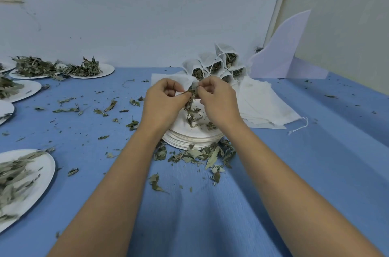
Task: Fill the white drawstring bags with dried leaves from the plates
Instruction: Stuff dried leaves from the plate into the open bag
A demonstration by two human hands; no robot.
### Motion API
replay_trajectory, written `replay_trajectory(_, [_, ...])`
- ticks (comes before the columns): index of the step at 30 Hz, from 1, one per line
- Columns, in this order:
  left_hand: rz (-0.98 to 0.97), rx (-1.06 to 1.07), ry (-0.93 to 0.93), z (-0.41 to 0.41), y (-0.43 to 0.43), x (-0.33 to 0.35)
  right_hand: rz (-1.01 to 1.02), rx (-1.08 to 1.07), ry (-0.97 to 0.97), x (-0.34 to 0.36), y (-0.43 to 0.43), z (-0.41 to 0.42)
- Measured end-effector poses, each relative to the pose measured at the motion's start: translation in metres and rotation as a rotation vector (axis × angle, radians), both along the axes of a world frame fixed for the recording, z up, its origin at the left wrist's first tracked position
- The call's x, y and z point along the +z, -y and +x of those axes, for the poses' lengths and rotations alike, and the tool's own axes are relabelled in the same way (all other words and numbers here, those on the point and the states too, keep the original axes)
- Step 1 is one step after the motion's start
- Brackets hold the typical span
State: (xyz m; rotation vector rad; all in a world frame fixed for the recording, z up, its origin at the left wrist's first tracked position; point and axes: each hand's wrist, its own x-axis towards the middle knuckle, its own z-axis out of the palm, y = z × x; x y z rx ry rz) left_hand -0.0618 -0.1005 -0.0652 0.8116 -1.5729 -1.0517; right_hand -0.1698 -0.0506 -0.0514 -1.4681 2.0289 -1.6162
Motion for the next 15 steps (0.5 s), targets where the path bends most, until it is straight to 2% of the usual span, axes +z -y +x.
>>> replay_trajectory(4, [-0.023,0.245,0.042,-0.001,0.000,0.000,0.053,0.104,-0.101,0.003,-0.004,0.005])
replay_trajectory(7, [-0.069,0.352,0.083,0.001,0.000,-0.001,0.055,0.208,-0.090,0.006,-0.007,0.010])
replay_trajectory(12, [-0.034,0.428,0.060,-0.001,0.003,-0.005,0.082,0.227,-0.052,0.007,-0.008,0.006])
replay_trajectory(15, [0.055,0.388,-0.014,-0.004,0.005,-0.004,0.168,0.161,-0.180,0.012,-0.011,-0.007])
